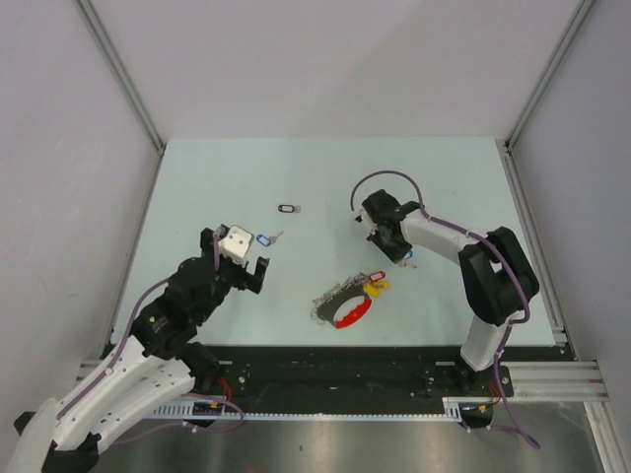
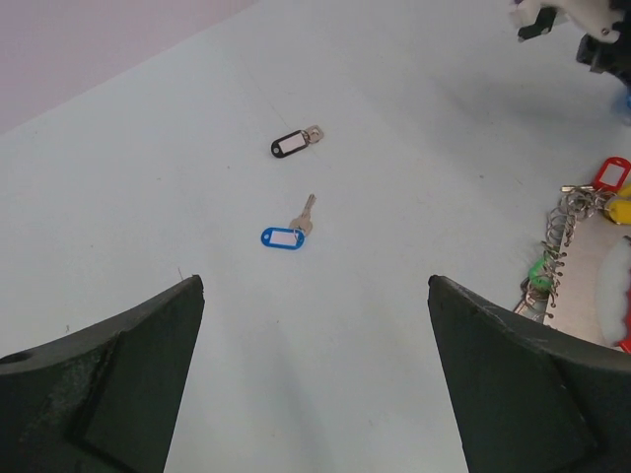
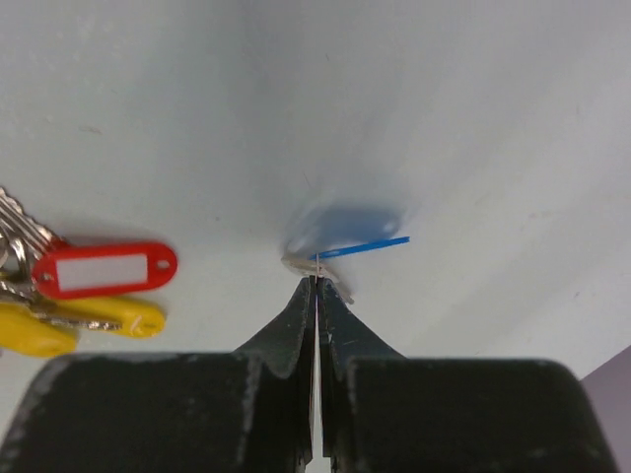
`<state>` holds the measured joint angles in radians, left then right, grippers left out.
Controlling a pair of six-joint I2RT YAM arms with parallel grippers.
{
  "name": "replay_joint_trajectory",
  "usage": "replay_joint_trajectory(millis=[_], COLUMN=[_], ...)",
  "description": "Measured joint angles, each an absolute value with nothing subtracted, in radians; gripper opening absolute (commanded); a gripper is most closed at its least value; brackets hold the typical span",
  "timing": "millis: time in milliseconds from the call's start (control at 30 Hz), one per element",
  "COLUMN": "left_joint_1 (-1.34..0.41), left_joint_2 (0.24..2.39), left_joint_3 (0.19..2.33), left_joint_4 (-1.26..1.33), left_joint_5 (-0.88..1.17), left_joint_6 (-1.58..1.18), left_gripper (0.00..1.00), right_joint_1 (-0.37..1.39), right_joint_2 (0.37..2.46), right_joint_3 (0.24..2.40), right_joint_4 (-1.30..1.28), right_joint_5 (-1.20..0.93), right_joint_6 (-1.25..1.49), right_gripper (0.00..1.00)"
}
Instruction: Put the keys on the keyring
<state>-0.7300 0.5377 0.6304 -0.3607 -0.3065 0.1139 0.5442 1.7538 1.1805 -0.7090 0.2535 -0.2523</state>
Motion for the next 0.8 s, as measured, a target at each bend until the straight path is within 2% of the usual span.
replay_joint_trajectory(millis=[267, 533, 633, 667, 733, 767, 800], left_joint_1=[-0.724, -0.719, -0.717, -0.717, -0.717, -0.717, -0.717], left_joint_2=[0.544, 0.570, 0.580, 0.583, 0.585, 0.588, 0.589], left_joint_3=[0.625, 0.620, 0.620, 0.620, 0.619, 0.617, 0.617], left_joint_4=[-0.360, -0.361, -0.361, -0.361, -0.361, -0.361, -0.361], left_joint_5=[-0.313, -0.316, -0.317, -0.319, -0.320, -0.320, -0.320], left_joint_6=[0.115, 0.115, 0.116, 0.116, 0.116, 0.117, 0.117], left_gripper=[1.00, 1.00, 1.00, 1.00, 1.00, 1.00, 1.00], right_joint_1=[0.571, 0.551, 0.545, 0.543, 0.539, 0.538, 0.537], right_joint_2=[1.874, 1.890, 1.890, 1.890, 1.890, 1.890, 1.890], right_joint_3=[1.253, 1.259, 1.259, 1.259, 1.259, 1.259, 1.259], right_joint_4=[-0.611, -0.546, -0.535, -0.532, -0.529, -0.529, -0.528], right_joint_5=[0.171, 0.083, 0.061, 0.056, 0.043, 0.038, 0.036], right_joint_6=[-0.376, -0.446, -0.456, -0.458, -0.463, -0.463, -0.463], right_gripper=[0.00, 0.00, 0.09, 0.16, 0.22, 0.28, 0.29])
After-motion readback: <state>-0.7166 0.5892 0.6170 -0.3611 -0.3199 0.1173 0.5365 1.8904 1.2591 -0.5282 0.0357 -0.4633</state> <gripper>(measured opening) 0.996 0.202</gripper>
